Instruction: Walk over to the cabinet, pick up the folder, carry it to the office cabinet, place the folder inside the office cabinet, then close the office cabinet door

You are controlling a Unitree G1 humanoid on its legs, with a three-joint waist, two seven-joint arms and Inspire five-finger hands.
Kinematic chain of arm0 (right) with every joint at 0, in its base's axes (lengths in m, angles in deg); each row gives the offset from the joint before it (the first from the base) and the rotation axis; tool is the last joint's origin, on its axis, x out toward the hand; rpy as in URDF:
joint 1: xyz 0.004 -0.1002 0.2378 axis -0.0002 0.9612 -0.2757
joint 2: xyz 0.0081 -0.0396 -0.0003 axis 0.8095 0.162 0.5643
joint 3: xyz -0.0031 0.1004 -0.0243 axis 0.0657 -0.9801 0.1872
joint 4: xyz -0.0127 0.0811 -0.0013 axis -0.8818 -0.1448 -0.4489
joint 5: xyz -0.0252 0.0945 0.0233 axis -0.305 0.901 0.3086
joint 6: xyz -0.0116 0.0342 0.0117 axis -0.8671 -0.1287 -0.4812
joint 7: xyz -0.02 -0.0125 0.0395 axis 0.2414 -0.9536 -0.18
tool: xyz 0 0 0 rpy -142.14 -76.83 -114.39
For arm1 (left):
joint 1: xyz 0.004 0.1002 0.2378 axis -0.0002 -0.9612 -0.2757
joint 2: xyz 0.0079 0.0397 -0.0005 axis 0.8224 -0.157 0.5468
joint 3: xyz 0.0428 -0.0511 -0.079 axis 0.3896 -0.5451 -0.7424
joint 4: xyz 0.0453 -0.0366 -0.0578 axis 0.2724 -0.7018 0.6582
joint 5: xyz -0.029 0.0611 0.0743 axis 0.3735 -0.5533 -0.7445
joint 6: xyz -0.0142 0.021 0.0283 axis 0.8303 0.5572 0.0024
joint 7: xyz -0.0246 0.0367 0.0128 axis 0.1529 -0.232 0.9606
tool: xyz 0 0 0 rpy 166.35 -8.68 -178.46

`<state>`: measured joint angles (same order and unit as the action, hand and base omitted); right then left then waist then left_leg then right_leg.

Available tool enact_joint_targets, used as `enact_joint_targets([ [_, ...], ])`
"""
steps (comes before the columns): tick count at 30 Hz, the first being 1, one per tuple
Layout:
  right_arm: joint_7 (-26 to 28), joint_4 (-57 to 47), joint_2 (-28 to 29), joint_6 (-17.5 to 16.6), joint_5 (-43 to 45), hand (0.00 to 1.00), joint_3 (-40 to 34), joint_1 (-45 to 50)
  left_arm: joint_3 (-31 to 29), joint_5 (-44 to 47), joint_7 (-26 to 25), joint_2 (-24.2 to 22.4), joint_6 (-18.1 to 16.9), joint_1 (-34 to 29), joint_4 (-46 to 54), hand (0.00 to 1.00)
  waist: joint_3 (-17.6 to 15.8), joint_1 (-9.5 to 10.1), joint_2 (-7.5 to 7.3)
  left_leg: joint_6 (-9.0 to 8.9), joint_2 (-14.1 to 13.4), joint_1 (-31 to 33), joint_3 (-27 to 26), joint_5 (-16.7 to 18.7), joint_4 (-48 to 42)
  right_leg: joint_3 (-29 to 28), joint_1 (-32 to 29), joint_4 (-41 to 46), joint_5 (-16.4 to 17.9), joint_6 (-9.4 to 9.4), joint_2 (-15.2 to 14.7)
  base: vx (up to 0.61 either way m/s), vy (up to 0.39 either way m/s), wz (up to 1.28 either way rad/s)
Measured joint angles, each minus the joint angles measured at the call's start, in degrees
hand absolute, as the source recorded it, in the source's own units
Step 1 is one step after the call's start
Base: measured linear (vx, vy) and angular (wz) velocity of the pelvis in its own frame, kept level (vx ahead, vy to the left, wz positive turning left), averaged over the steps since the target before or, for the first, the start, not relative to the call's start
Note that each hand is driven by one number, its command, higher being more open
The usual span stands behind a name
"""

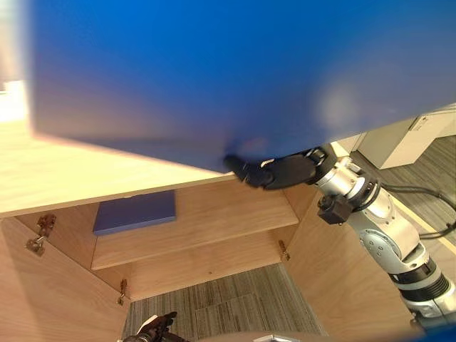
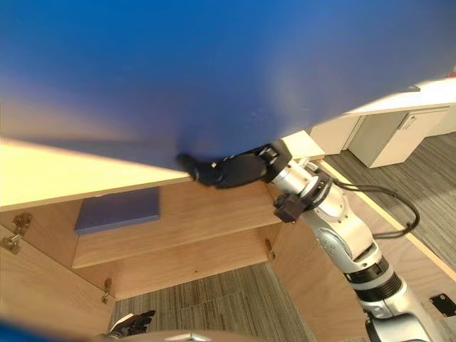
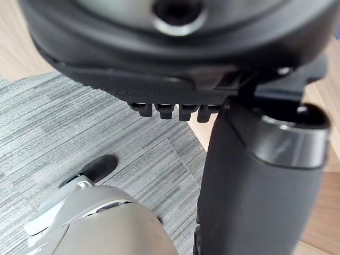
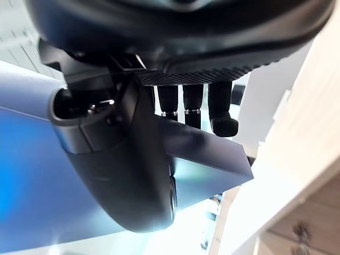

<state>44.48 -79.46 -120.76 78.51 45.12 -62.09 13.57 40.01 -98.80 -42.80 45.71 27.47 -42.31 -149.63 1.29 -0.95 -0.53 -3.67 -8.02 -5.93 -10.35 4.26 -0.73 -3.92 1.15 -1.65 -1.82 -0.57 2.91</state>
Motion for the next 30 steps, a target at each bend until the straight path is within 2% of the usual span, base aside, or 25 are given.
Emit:
enact_joint_targets([
  [5, 3.9, 0.0, -7.0, 1.7, -1.4, 0.00, 6.7, -0.5, -5.1, -2.9, -1.8, -1.5, 0.0, 0.1, -1.1, 1.00, 0.1, 0.44, -0.50, 0.01, 0.1, 0.0, 0.1, 0.0, 0.0, 0.0, 0.0, 0.0, 0.0, 0.03, -0.1, -0.04, 0.004, 0.00],
  [8, 5.8, 0.1, -10.7, 1.7, -7.0, 0.00, 7.2, -0.6, -6.2, -3.1, -2.1, -2.0, 0.0, 0.1, -1.5, 1.00, 0.0, 0.52, -0.32, 0.02, 0.1, 0.0, 0.1, 0.0, 0.1, 0.1, 0.0, 0.0, 0.0, 0.03, -0.1, 0.00, 0.000, 0.00],
  [13, 6.9, 1.6, -14.0, 2.1, -9.6, 0.00, 7.3, -0.6, -6.5, -4.9, -2.2, -2.7, 0.0, 0.4, -1.5, 1.00, -0.1, 0.52, 0.05, 0.07, 0.1, 0.1, 0.4, 0.0, 0.3, 0.4, 0.0, -0.1, 0.0, 0.03, -0.1, 0.00, 0.000, 0.01],
  [22, 8.6, 5.5, -14.2, 2.7, -14.7, 0.00, 9.9, -0.9, -6.5, -5.0, -2.2, -3.1, 0.1, 0.3, -1.5, 1.00, 0.0, 0.55, 0.19, 0.16, 0.2, -0.1, 1.4, -0.1, 0.3, 1.3, 0.9, -0.7, 0.0, 0.03, -0.3, -0.01, 0.004, 0.05],
  [28, 8.5, 14.8, -11.2, 2.4, -30.3, 0.00, 14.1, 0.5, -6.4, -5.0, -2.9, -3.8, 0.4, 0.6, -1.5, 1.00, 0.0, 0.95, 0.65, 0.18, 0.3, 0.1, 1.8, -0.2, 0.3, 1.8, 1.1, -1.0, 0.0, 0.03, -0.4, 0.00, 0.006, 0.02],
  [30, 8.3, 20.9, -9.4, 2.1, -35.5, 0.00, 16.1, 2.3, -5.9, -5.1, -3.2, -4.1, 0.8, 0.7, -1.5, 1.00, -0.2, 1.19, 0.89, 0.14, 0.3, 0.2, 2.0, -0.2, 0.3, 2.0, 1.1, -0.9, 0.0, 0.05, -0.5, 0.01, 0.008, 0.07],
])
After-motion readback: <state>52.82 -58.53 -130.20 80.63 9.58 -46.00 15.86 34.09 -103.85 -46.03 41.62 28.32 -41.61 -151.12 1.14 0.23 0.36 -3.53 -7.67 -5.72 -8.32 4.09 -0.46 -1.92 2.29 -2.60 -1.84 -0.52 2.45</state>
